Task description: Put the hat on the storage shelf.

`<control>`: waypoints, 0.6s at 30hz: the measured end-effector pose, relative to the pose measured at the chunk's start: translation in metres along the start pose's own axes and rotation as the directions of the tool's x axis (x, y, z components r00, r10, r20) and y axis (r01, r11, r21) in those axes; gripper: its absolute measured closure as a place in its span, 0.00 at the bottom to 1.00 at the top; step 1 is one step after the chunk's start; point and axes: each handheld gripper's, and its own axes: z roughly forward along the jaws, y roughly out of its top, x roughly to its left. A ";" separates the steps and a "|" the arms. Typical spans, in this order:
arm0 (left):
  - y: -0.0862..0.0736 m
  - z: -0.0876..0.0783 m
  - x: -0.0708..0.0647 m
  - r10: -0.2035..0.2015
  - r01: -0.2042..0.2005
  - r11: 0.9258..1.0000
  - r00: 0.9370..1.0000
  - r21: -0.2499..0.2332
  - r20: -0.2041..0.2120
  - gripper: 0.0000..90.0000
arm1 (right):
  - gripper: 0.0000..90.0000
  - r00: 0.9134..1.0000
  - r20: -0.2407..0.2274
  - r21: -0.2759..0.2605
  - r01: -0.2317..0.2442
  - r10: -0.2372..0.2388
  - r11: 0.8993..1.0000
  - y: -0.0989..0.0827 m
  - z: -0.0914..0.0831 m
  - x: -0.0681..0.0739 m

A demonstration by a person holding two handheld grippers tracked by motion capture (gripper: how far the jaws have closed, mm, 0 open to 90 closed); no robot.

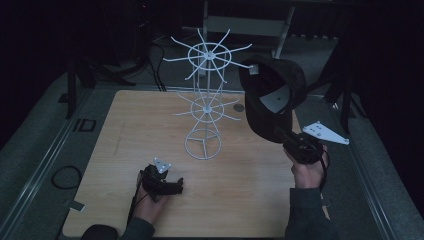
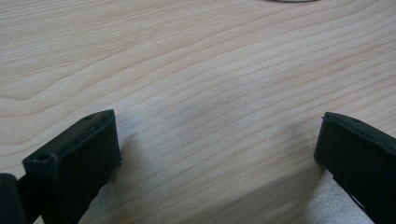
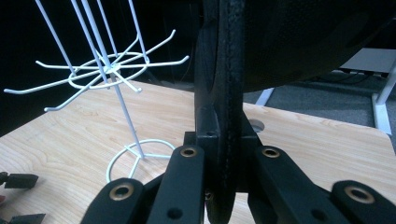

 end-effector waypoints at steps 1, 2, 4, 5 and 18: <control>0.000 0.000 0.000 0.000 0.000 1.000 1.000 0.000 0.000 0.00 | 0.96 1.000 -0.001 0.000 0.001 -0.001 1.000 0.000 0.000 0.000; 0.000 0.000 0.000 0.000 0.000 1.000 1.000 0.000 0.000 0.00 | 0.96 1.000 0.001 -0.001 0.002 -0.002 1.000 0.000 0.000 0.000; 0.000 0.000 0.000 0.000 0.000 1.000 1.000 0.000 0.000 0.00 | 0.96 1.000 0.002 -0.003 0.001 -0.001 1.000 0.001 0.000 -0.001; 0.000 0.000 0.000 0.000 0.000 1.000 1.000 0.000 0.000 0.00 | 0.96 1.000 0.003 -0.005 -0.001 0.001 1.000 0.001 0.000 -0.001; 0.000 0.000 0.000 0.000 0.000 1.000 1.000 0.000 0.000 0.00 | 0.96 1.000 0.007 -0.018 0.007 -0.007 1.000 0.010 0.003 0.001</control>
